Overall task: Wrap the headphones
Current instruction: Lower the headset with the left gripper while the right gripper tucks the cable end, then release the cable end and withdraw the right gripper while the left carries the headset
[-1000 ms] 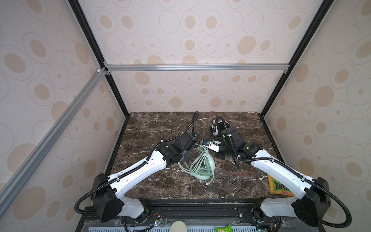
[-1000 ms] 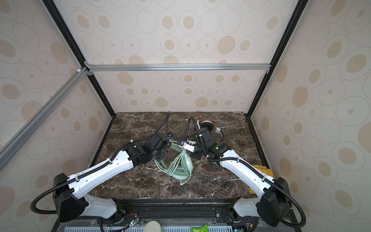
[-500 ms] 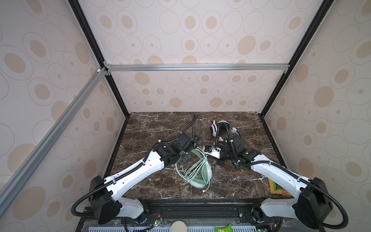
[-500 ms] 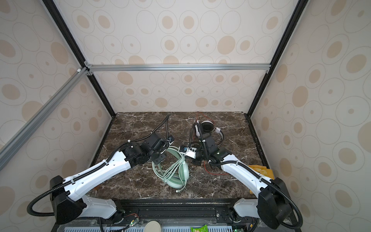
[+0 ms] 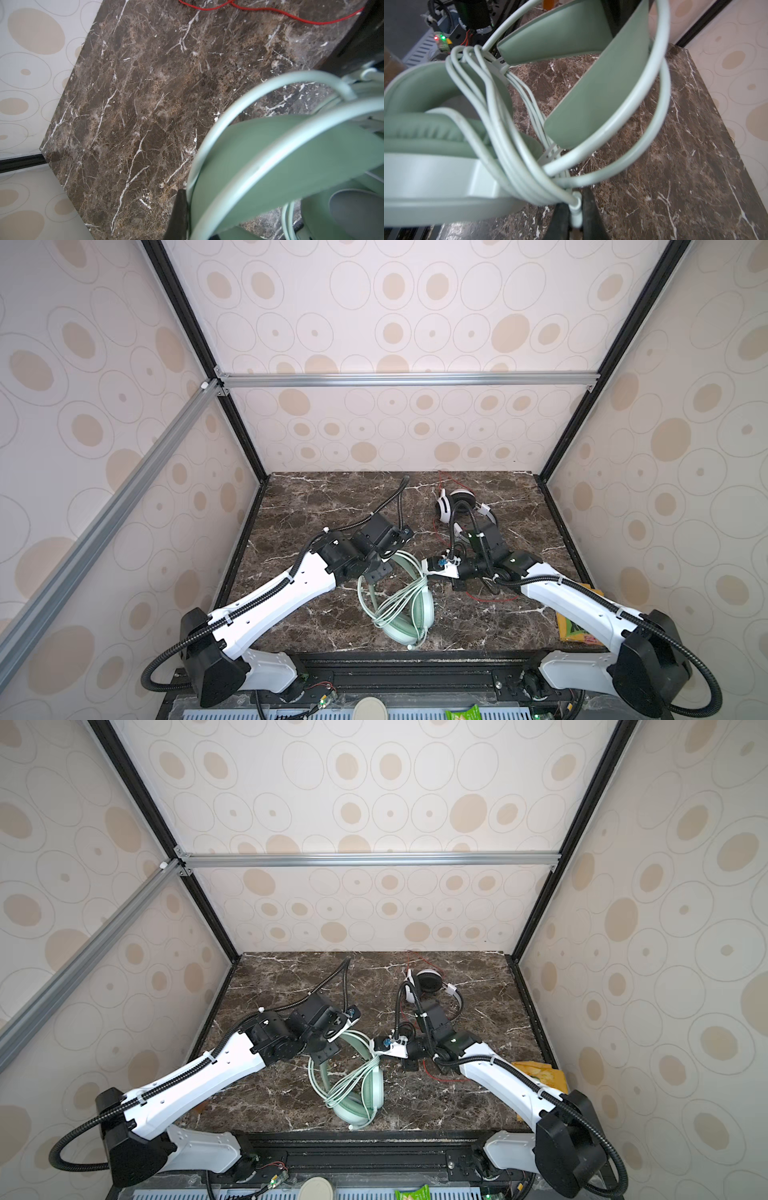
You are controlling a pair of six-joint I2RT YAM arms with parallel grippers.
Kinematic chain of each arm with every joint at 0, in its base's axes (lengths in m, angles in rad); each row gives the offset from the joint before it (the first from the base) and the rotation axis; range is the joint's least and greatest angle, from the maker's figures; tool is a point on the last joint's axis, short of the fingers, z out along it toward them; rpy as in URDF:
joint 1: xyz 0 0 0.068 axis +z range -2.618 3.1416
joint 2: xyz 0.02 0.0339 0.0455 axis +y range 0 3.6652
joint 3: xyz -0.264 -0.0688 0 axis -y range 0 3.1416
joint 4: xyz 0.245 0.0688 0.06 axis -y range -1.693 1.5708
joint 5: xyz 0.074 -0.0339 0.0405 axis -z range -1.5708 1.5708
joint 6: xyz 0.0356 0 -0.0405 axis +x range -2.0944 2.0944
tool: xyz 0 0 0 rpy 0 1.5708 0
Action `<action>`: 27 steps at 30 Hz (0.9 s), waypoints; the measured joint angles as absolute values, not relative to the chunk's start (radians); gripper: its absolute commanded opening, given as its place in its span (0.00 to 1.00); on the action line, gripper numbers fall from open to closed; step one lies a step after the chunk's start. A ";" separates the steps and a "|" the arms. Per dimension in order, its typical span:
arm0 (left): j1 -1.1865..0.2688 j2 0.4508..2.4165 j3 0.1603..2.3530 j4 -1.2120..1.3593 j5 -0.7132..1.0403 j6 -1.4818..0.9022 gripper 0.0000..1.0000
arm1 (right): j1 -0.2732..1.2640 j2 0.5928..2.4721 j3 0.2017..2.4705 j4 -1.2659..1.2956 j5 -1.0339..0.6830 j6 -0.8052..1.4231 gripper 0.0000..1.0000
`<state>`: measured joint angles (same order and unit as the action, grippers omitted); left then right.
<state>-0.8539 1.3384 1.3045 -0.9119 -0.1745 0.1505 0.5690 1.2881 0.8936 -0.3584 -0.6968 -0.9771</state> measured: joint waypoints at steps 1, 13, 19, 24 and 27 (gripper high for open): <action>-0.854 1.338 1.307 -0.916 -0.166 0.153 0.00 | 0.569 1.294 0.902 -0.380 -0.709 -0.995 0.09; -0.869 1.330 1.335 -0.877 -0.058 0.155 0.00 | 0.570 1.298 0.906 -0.411 -0.754 -1.039 0.22; -0.869 1.330 1.336 -0.878 -0.057 0.155 0.00 | 0.568 1.298 0.896 -0.370 -0.751 -1.012 0.30; -0.869 1.331 1.336 -0.879 -0.058 0.154 0.00 | 0.553 1.290 0.828 -0.228 -0.746 -0.907 0.37; -0.868 1.334 1.336 -0.878 -0.066 0.150 0.00 | 0.538 1.284 0.783 -0.131 -0.742 -0.831 0.37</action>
<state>-0.8677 1.3342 1.3357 -0.8776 -0.0662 0.1505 0.5377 1.2839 0.7826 -0.1310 -0.7418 -0.8307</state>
